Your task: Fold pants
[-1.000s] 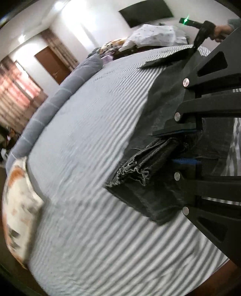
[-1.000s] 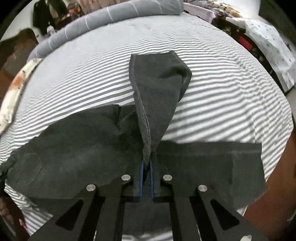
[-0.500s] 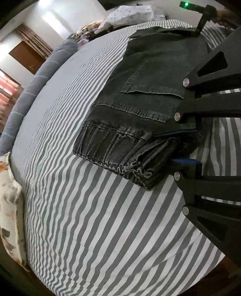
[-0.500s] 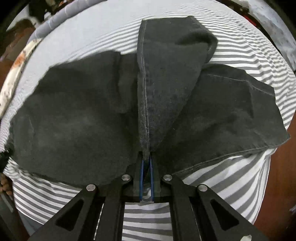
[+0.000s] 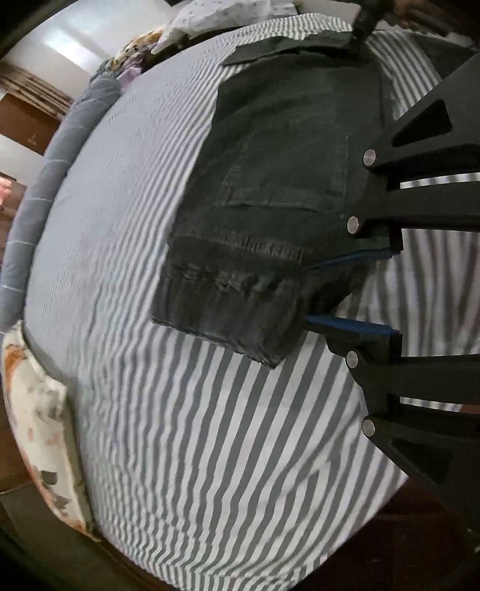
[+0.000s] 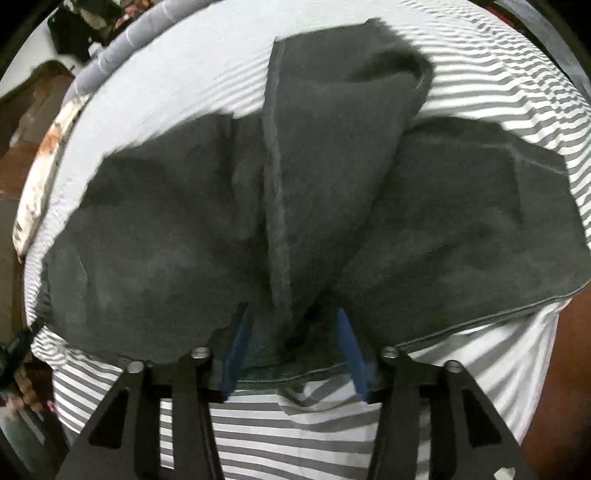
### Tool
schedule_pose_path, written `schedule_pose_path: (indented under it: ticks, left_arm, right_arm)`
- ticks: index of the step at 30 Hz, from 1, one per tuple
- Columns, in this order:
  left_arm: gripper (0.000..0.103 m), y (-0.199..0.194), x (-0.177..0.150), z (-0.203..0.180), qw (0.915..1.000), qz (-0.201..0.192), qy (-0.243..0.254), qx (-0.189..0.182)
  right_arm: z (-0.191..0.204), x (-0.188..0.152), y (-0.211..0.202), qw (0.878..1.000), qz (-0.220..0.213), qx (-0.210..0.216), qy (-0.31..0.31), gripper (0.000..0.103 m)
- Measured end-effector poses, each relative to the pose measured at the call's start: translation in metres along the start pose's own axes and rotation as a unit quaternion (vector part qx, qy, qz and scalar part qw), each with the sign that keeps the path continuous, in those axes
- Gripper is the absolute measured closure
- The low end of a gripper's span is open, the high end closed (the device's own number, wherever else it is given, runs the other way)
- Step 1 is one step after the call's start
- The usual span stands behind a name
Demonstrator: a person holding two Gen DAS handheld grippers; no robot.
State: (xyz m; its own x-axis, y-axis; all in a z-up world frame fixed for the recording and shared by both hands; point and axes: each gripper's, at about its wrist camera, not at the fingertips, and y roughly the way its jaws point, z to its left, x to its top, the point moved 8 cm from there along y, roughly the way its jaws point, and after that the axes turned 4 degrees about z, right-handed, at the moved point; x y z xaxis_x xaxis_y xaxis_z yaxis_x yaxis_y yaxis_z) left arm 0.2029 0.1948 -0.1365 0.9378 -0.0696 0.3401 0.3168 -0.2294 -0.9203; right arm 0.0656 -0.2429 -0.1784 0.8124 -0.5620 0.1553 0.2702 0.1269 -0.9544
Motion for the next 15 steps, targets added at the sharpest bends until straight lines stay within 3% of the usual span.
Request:
schedule_pose_path:
  ticks: [5, 10, 15]
  left_arm:
    - [0.075, -0.038, -0.003, -0.031, 0.9988, -0.035, 0.02, -0.027]
    - [0.073, -0.051, -0.015, -0.112, 0.9911, -0.041, 0.086, -0.092]
    - [0.073, -0.027, -0.046, -0.21, 0.9767, -0.011, 0.144, -0.159]
  right_arm:
    - [-0.029, 0.015, -0.024, 1.0, -0.022, -0.004, 0.014, 0.054]
    - [-0.055, 0.038, -0.044, 0.999, -0.038, -0.017, 0.006, 0.054]
    - [-0.065, 0.061, -0.06, 0.998, -0.052, -0.02, -0.02, 0.054]
